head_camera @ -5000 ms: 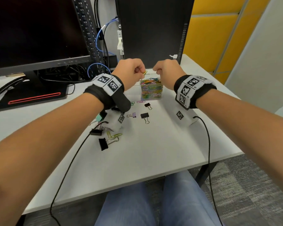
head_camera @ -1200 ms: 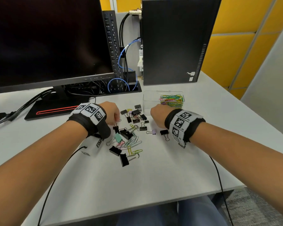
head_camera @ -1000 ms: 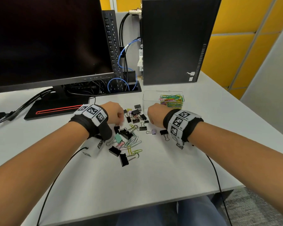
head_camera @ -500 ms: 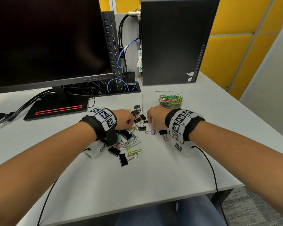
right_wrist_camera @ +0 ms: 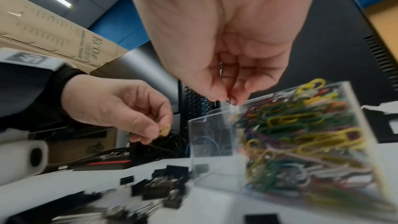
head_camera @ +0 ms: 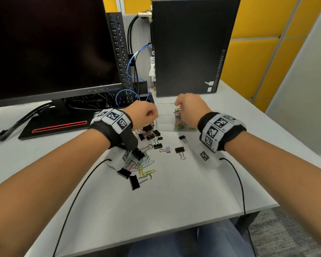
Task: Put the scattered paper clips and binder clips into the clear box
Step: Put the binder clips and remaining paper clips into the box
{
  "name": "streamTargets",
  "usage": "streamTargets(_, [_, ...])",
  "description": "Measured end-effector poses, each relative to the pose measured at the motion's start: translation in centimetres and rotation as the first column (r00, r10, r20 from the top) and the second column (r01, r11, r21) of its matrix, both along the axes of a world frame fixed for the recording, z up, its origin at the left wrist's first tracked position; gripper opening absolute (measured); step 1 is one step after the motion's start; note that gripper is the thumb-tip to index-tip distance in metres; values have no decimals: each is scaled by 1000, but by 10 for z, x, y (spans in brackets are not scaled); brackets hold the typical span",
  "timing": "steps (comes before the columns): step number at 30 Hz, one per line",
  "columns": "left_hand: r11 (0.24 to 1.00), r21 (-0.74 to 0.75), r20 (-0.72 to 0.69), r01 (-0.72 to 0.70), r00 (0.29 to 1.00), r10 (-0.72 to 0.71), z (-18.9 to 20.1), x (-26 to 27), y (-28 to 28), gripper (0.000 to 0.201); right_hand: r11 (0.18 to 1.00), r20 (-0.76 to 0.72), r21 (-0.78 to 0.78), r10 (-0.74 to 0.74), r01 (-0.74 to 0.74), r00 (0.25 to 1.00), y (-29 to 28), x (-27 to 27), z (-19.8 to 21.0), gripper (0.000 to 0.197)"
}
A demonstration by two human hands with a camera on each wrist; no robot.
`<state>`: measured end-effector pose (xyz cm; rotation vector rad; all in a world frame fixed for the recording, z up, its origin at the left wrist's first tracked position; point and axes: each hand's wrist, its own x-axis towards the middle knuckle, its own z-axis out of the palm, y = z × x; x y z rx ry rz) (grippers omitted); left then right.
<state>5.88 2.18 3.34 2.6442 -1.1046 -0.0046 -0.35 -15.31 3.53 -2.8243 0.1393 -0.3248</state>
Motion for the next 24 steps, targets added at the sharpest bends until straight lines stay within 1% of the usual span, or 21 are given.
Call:
streamTargets(4, [986, -165, 43, -21, 999, 28, 5, 0, -28, 20, 998, 16, 3, -58, 58, 998, -24, 6, 2, 32])
streamTargets(9, [962, -269, 81, -52, 994, 77, 3, 0, -65, 16, 996, 21, 34, -79, 79, 997, -33, 9, 1, 29])
streamTargets(10, [960, -272, 81, -60, 993, 85, 3, 0, -71, 16, 996, 24, 32, -84, 84, 996, -35, 8, 1, 29])
streamTargets(12, [970, -234, 65, -70, 994, 88, 1, 0, -80, 17, 995, 28, 14, -98, 98, 995, -36, 7, 0, 29])
streamTargets(14, [983, -174, 51, -58, 996, 68, -1, -1, -83, 21, 993, 21, 11, -118, 118, 993, -37, 5, 0, 28])
streamTargets(16, [986, -160, 54, -43, 997, 53, -2, 0, -81, 24, 990, 8, 25, -140, 140, 990, -36, 3, -1, 28])
streamTargets(18, [980, -186, 59, -72, 995, 84, -4, 0, -76, 25, 987, 0, 33, -156, 156, 988, -37, 1, -2, 27])
streamTargets(20, [973, -189, 57, -132, 988, 145, -6, 0, -72, 23, 986, -3, 41, -160, 160, 987, -37, 1, -2, 28])
streamTargets(22, [976, -134, 39, -170, 983, 177, -6, -2, -71, 24, 987, -25, 36, -158, 158, 987, -36, 2, -3, 29])
streamTargets(24, [980, -101, 8, -170, 985, 171, -5, -4, -71, 25, 987, -29, 17, -159, 160, 987, -37, 4, -3, 28])
